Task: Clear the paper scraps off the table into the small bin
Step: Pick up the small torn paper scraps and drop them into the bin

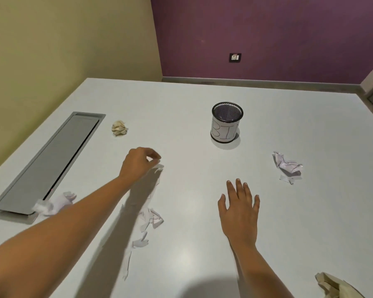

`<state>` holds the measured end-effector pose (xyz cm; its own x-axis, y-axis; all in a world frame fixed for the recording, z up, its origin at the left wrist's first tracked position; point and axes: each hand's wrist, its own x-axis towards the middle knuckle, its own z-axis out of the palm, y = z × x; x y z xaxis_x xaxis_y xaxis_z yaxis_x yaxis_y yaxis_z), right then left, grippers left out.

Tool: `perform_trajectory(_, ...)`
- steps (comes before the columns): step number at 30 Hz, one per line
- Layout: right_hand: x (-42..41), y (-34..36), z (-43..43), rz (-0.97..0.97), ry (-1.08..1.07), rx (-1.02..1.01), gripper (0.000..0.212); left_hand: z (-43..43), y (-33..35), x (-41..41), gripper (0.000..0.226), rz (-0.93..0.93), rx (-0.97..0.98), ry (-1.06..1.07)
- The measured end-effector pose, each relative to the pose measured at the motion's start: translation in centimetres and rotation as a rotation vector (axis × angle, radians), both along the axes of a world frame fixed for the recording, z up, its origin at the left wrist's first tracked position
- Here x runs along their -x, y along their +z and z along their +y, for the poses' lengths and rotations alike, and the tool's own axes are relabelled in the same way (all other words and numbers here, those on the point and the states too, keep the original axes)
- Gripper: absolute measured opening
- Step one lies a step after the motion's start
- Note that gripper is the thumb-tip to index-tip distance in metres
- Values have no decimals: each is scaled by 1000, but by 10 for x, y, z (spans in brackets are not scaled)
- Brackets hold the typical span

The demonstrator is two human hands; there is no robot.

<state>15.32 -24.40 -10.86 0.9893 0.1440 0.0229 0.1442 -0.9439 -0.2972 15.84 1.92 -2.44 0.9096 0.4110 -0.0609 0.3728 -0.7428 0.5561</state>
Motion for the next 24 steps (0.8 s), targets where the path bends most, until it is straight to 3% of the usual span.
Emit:
perform_trajectory(5,1,4,0,12,5,-3,48,18,-22,55,11,42,18,62)
perform_trajectory(14,1,5,0,-11,7,-19,47,19,-27,51,63,274,-49,-338)
perform_trajectory(18,1,3,1,-21,0,-20,47,20,-31,44,58,335,-86,-374)
perform_trajectory(24,0,0,1,-31,-6,1,47,18,-33,38,42,234,-29,-253)
